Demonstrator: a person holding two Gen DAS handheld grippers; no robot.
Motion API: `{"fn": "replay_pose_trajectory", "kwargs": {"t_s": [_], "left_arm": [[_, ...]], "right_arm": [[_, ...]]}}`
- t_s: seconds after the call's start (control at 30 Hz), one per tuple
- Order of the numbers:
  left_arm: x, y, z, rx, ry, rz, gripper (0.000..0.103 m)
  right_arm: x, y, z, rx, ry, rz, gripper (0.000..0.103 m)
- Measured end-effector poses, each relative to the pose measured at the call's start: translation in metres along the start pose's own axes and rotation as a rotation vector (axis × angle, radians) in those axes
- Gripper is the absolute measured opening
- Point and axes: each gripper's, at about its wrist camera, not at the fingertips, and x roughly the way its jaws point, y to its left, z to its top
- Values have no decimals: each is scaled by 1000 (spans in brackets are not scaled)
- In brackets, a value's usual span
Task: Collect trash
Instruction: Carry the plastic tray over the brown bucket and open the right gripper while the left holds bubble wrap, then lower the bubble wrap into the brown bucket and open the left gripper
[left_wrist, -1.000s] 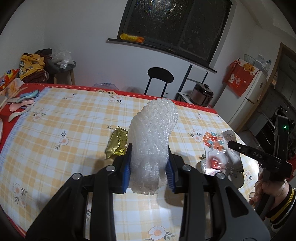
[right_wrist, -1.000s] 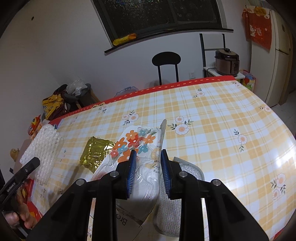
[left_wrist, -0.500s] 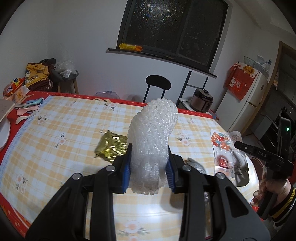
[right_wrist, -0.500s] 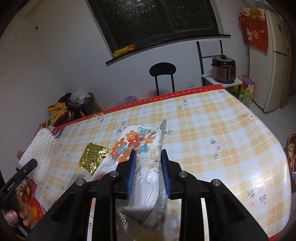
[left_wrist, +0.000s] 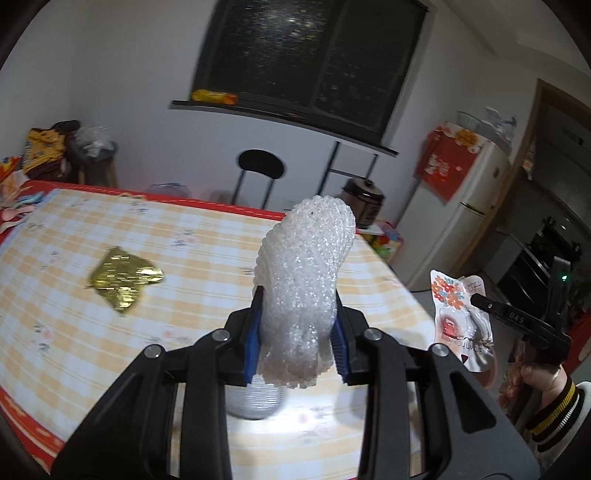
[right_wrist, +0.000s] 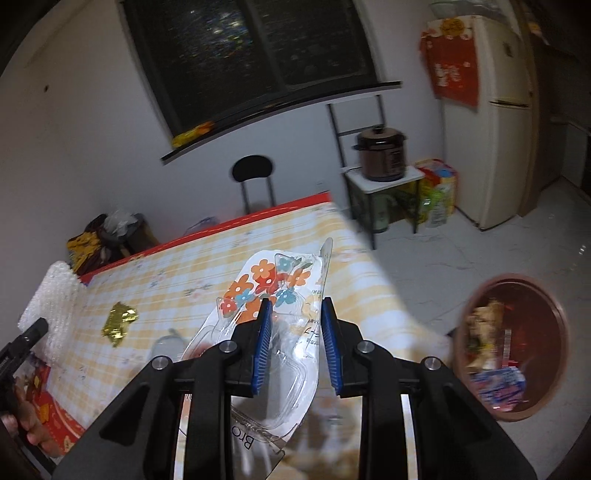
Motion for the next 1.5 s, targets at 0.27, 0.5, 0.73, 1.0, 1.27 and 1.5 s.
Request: {"fn": "replay_pose_trajectory", "kwargs": {"t_s": [0.27, 0.5, 0.73, 1.0, 1.27, 1.5], "left_arm": [[28, -78, -4, 59, 21, -67, 34], [51, -111, -10, 101, 66, -74, 34], [65, -122, -7, 136, 88, -78, 34], [74, -139, -6, 182, 96, -116, 34], [94, -189, -7, 268, 118, -225, 35], [130, -266, -20, 382, 179, -366, 35]], "right_arm": [[-28, -133, 1, 90, -13, -223, 27], [-25, -209, -4, 100, 25, -379, 28], [-15, -247, -7, 124, 58, -427, 46], [-31, -254, -6, 172, 7, -419, 86], [-83, -245, -5, 193, -70, -405, 98], [-129, -250, -14, 232, -110, -423, 98]]}}
